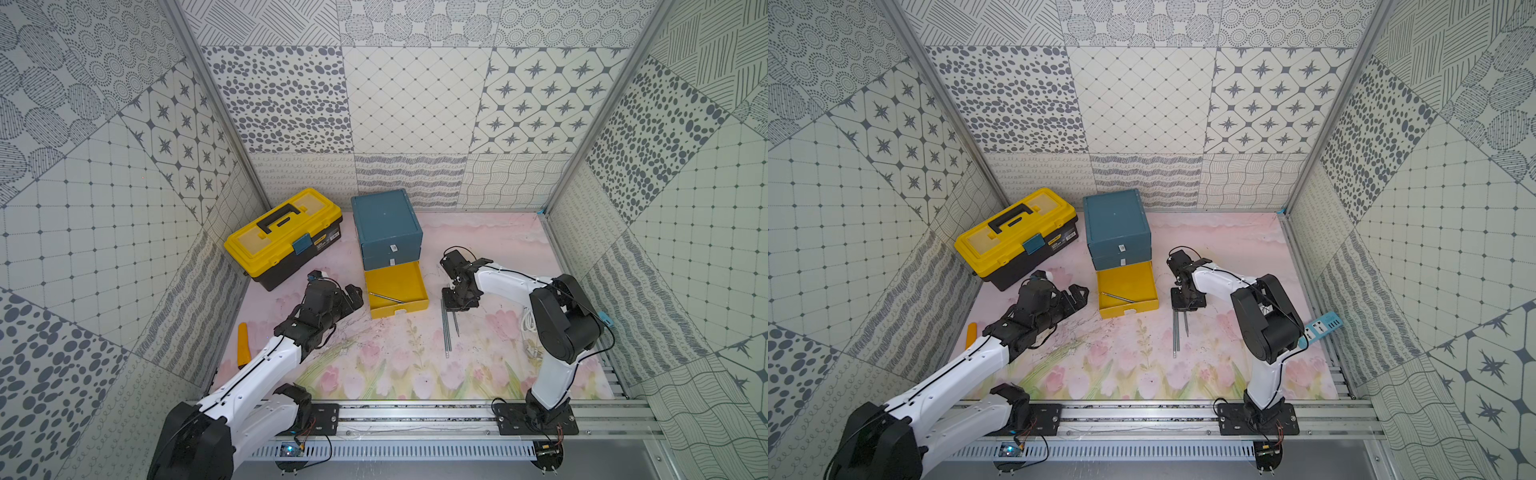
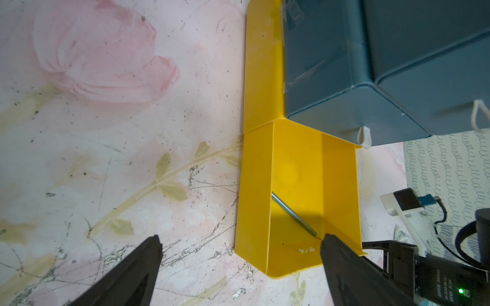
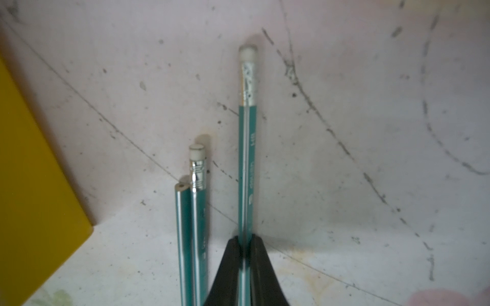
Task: Please place the pencils in the drawer according to their color
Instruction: Pick up the pencil from the center of the board.
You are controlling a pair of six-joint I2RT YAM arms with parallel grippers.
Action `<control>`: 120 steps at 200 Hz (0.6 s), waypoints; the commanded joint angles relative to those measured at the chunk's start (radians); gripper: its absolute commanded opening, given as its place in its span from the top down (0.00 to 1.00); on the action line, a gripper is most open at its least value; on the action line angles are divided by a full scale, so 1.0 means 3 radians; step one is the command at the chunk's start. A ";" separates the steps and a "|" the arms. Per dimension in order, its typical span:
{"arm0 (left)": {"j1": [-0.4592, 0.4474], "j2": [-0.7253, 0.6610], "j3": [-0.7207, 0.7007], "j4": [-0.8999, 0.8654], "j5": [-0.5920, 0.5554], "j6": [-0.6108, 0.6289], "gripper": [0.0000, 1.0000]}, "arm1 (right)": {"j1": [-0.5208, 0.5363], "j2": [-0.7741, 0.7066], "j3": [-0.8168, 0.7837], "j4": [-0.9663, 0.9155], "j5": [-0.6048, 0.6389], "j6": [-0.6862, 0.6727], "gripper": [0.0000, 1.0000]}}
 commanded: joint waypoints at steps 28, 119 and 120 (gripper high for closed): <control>0.0014 0.0004 0.0003 0.0045 -0.0045 0.0040 0.01 | -0.0016 -0.0033 -0.0143 -0.0130 0.0146 -0.0130 1.00; 0.0014 0.0004 -0.0002 0.0054 -0.0049 0.0033 0.01 | -0.0001 -0.0441 -0.0042 -0.0202 0.0216 -0.0284 1.00; 0.0017 0.0004 0.0000 0.0052 -0.0050 0.0031 0.01 | 0.0001 -0.0445 -0.0038 -0.0201 0.0218 -0.0287 1.00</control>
